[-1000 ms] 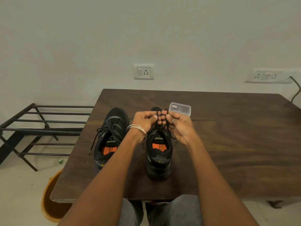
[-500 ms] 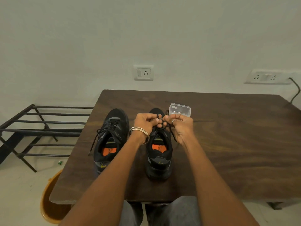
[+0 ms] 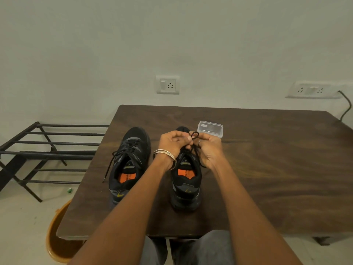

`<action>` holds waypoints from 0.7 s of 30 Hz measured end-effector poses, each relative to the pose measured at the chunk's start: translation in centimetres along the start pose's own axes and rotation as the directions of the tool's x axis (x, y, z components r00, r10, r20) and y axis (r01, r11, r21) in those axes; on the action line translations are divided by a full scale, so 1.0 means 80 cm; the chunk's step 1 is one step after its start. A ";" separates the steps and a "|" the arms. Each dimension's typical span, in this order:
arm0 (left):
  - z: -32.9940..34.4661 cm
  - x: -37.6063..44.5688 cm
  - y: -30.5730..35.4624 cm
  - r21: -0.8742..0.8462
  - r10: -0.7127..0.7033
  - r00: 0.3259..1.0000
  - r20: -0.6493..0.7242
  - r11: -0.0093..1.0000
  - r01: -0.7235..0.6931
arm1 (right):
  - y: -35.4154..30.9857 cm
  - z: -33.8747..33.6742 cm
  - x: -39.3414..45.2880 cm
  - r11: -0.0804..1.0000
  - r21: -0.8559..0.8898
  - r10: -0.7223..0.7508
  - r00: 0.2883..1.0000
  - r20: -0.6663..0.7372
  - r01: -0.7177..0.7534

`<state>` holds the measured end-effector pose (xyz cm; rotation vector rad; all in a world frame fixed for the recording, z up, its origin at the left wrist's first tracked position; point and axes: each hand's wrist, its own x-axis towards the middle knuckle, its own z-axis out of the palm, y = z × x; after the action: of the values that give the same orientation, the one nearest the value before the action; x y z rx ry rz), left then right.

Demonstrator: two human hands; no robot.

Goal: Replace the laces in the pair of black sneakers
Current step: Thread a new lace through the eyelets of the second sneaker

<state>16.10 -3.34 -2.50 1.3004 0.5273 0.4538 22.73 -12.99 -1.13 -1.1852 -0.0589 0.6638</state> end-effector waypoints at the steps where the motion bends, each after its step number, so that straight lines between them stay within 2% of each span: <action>1: -0.001 0.001 0.000 -0.032 -0.029 1.000 -0.011 0.999 0.029 | 0.000 -0.001 0.001 1.000 -0.028 -0.014 1.000 0.007 0.014; 4: -0.003 0.001 0.003 -0.077 -0.087 0.996 -0.002 0.993 0.087 | 0.000 -0.006 0.003 0.987 -0.150 -0.056 0.997 0.056 0.064; 7: -0.001 0.000 0.003 -0.032 -0.064 0.998 0.020 0.997 0.065 | 0.000 -0.012 0.005 0.966 -0.241 -0.062 0.990 0.128 0.092; 11: 0.003 0.002 -0.001 -0.052 -0.079 0.993 -0.088 0.996 0.075 | -0.003 -0.016 0.000 0.987 -0.161 0.007 0.976 0.217 0.029; 17: 0.012 0.002 0.000 -0.042 -0.088 0.979 -0.182 0.996 0.082 | -0.001 -0.012 0.001 0.992 -0.116 -0.039 0.992 0.118 0.053; 21: 0.007 0.002 0.002 -0.070 -0.102 0.984 -0.146 0.993 0.092 | -0.002 -0.009 -0.002 1.000 -0.017 -0.010 0.997 0.071 0.011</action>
<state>16.59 -3.63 -2.30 1.1803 0.6936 0.4855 22.95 -13.70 -1.20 -1.1767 -0.1310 0.6975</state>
